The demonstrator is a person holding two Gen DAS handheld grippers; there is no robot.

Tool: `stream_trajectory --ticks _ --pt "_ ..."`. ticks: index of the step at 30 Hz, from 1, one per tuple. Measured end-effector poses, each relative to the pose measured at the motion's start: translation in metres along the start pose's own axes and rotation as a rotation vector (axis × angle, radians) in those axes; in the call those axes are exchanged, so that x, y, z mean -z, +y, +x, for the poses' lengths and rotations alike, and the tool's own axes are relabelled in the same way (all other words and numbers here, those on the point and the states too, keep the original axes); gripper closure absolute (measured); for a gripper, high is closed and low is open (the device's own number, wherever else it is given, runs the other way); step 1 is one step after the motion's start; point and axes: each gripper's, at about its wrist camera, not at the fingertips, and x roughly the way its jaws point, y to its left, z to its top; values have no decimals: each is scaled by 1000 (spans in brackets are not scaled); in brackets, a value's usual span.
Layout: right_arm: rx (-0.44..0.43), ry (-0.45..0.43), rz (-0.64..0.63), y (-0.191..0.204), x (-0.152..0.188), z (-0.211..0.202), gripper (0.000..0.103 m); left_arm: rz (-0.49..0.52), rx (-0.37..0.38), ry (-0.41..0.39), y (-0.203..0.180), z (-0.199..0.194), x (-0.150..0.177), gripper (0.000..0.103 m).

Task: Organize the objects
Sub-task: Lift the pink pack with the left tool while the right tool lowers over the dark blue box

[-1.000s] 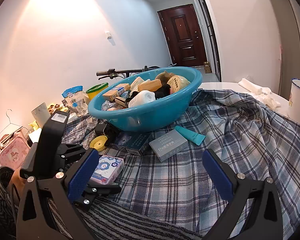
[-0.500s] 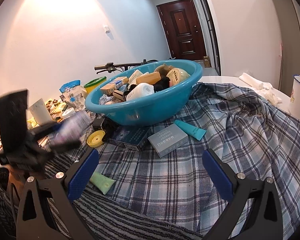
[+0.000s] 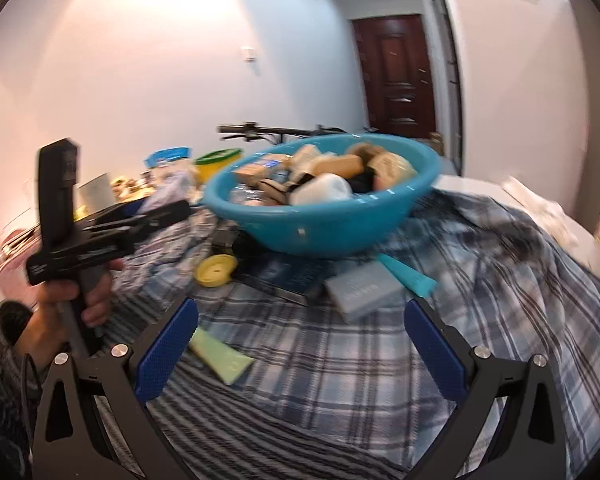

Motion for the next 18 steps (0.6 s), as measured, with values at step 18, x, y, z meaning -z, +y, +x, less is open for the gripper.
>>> stream_trajectory --ticks 18 --pt "-59 315 -346 27 -31 94 0 -196 5 -72 33 -18 -3 18"
